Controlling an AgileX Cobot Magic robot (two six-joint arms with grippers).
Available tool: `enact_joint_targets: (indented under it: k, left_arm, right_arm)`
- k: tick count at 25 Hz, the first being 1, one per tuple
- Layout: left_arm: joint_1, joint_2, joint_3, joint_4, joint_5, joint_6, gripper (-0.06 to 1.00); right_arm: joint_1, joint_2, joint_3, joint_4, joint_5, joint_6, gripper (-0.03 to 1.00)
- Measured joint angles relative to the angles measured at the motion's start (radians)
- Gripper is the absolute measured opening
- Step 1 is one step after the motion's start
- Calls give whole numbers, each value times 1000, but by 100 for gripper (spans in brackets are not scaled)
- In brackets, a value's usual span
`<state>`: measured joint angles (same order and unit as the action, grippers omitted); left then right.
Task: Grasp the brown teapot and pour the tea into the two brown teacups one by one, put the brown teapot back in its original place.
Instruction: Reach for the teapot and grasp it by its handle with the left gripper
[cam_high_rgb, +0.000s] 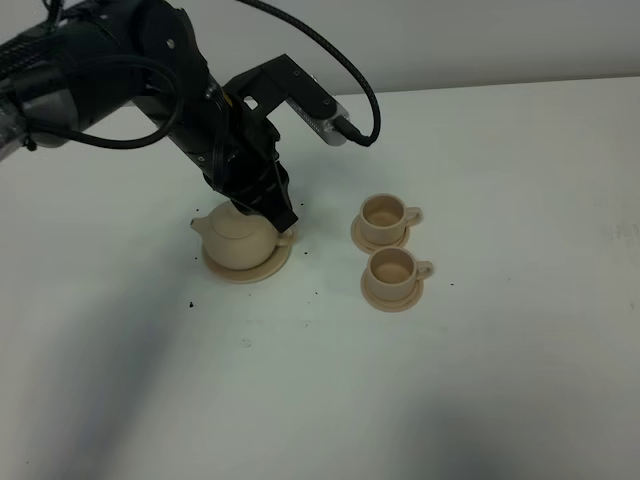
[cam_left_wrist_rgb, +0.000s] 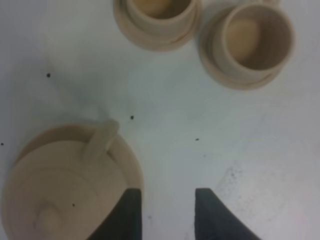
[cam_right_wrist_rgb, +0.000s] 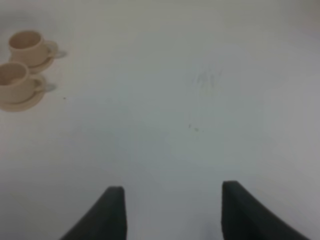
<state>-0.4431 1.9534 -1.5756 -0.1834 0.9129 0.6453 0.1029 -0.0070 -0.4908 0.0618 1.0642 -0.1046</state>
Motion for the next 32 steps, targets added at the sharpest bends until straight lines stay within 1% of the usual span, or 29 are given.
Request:
enact_joint_targets:
  k: [1,4,11,20,26,32]
  left_arm:
    - [-1,16,-1,18,-14,0,32]
    - [-1,62,-29,37,-40,0,35]
    - [-5,161,-135,43,-37,15,40]
    - [-8,238,-137,44,-78,27,41]
    - [-8,270,-140,44,-125,27,41]
    - [-8,303,-140,31,-131,29,41]
  right_arm:
    - [0,0,0,0,0,0,46]
    - [0,0,0,1,0,0,46]
    - [0,0,0,1,0,0,46]
    - [0,0,0,1,0,0,46]
    - [0,0,0,2,0,0,46]
    - [0,0,0,4,0,0,46]
